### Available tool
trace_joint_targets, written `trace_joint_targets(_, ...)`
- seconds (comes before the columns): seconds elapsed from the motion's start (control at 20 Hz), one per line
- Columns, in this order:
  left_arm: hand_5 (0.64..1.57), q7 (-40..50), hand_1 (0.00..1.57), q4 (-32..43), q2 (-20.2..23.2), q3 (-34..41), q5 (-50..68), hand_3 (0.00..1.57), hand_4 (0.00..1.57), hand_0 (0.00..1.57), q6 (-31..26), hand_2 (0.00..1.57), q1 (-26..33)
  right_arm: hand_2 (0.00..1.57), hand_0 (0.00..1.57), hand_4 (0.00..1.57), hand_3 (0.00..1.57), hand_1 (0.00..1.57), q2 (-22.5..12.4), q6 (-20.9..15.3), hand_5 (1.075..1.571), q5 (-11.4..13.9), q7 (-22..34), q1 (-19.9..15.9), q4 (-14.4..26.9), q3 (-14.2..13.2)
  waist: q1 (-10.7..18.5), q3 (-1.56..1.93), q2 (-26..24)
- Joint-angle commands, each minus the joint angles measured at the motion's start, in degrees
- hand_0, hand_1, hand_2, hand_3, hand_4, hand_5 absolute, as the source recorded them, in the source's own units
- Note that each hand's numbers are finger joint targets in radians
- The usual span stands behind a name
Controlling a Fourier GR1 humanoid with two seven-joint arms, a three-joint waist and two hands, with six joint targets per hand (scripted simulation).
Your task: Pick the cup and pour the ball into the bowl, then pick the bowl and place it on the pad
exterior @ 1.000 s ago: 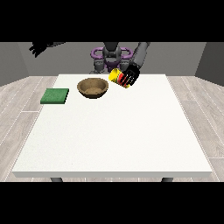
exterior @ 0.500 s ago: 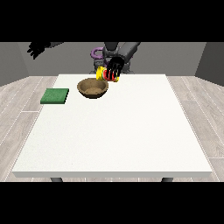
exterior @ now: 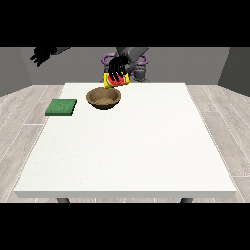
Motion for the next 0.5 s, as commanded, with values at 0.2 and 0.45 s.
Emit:
trace_joint_targets(0.2, 1.569, 3.34, 0.33, -10.97, -0.11, -10.0, -2.18, 1.57, 1.09, 0.33, -17.18, 1.28, 2.44, 0.0, 0.0, 0.69, 0.33, 0.0, 0.88, 0.66, 1.549, 1.64, -3.5, -0.81, 4.46, 0.82, -0.68, -0.03, -1.75)
trace_joint_targets(0.45, 1.57, 2.03, 0.0, -10.34, -0.11, -6.81, -5.69, 1.55, 1.11, 0.0, -17.5, 1.06, 2.78, 0.0, 0.0, 0.73, 0.14, 0.0, 1.56, -2.33, 1.546, 0.62, 1.74, -1.96, -0.23, 1.85, -0.14, -0.08, -1.02)
